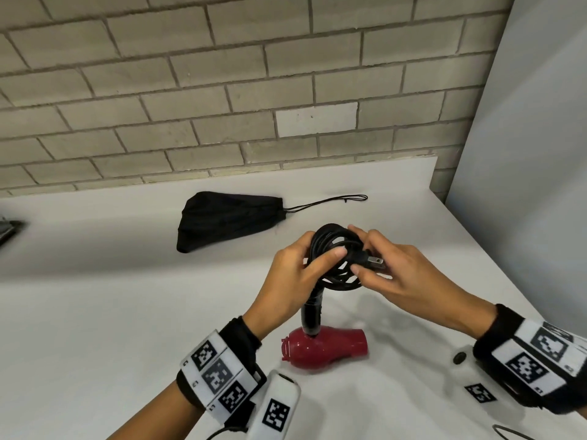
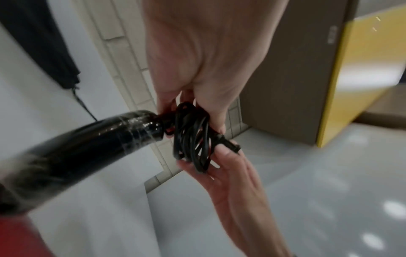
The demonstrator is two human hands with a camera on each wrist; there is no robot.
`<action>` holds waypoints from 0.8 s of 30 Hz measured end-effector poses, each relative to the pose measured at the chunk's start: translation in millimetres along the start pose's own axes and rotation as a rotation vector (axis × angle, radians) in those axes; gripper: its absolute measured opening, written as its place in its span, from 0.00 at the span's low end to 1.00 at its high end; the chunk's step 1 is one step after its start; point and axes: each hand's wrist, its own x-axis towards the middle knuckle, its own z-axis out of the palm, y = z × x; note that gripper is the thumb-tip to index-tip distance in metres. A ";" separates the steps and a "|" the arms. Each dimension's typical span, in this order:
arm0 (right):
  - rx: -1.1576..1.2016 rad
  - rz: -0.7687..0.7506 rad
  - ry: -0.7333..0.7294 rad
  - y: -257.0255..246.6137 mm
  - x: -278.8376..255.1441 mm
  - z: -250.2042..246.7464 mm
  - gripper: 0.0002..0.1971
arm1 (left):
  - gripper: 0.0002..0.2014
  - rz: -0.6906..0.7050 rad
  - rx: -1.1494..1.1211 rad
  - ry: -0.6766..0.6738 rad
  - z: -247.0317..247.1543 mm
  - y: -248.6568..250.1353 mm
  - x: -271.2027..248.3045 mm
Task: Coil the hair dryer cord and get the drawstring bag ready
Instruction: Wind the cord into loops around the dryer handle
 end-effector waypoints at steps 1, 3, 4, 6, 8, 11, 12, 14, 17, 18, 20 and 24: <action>0.027 0.013 -0.010 -1.2 0.5 -1.2 0.19 | 0.11 0.025 0.049 0.007 0.8 -0.4 -1.0; 0.073 0.023 -0.023 -0.2 -1.4 -5.4 0.17 | 0.10 0.042 0.078 0.018 1.0 -1.0 -2.8; 0.101 0.018 -0.029 2.9 -3.4 -7.5 0.15 | 0.10 0.039 0.074 0.022 -0.5 -1.4 -3.4; 0.194 0.018 -0.033 11.9 -7.7 -9.6 0.12 | 0.12 0.031 0.080 0.019 -5.2 -1.6 -3.3; 0.316 0.031 -0.025 18.7 -10.2 -8.8 0.11 | 0.12 0.040 0.107 0.004 -9.4 -1.8 -1.8; 0.453 0.108 -0.098 24.7 -6.2 -13.4 0.12 | 0.10 0.044 0.126 -0.017 -12.3 -0.7 0.0; 0.508 0.131 -0.155 24.8 -3.9 -18.4 0.17 | 0.09 0.044 0.137 -0.015 -13.7 -0.6 0.2; 0.561 0.157 -0.245 16.4 -0.8 -31.5 0.35 | 0.09 0.060 0.168 -0.003 -15.0 0.0 -0.4; 0.395 0.175 -0.213 -11.0 8.8 -32.4 0.53 | 0.09 0.096 0.218 0.001 -10.8 2.3 -2.0; 0.319 0.181 -0.173 -19.7 13.6 -26.7 0.54 | 0.10 0.104 0.227 -0.005 -8.7 4.3 -2.3; 0.181 0.173 -0.117 -26.8 23.0 -14.4 0.55 | 0.10 0.116 0.213 -0.030 -6.4 5.6 -2.5; 0.336 0.325 -0.247 -13.2 27.9 -5.6 0.52 | 0.10 0.091 0.149 -0.057 -7.3 6.4 -7.6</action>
